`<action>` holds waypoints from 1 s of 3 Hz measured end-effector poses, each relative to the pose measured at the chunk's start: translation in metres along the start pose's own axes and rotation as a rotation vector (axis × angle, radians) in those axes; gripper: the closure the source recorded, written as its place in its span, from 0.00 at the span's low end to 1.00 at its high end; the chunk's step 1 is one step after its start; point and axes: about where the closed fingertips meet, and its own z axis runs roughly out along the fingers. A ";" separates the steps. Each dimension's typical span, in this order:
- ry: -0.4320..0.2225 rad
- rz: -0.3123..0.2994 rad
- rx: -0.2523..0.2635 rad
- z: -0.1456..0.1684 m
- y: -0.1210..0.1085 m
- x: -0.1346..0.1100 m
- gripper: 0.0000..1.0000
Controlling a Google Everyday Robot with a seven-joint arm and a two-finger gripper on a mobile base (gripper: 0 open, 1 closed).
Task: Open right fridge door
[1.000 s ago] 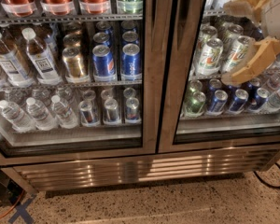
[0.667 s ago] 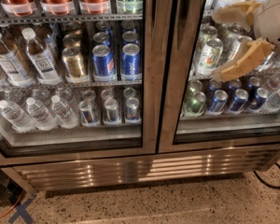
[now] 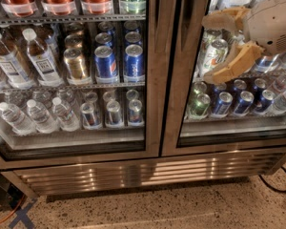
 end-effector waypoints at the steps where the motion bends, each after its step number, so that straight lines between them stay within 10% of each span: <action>1: -0.017 -0.013 -0.005 0.004 -0.004 -0.002 0.13; 3: -0.045 -0.047 0.066 -0.008 -0.032 -0.009 0.17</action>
Offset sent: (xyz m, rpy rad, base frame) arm 0.0269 -0.0254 0.0275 0.0200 -0.1104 -0.0546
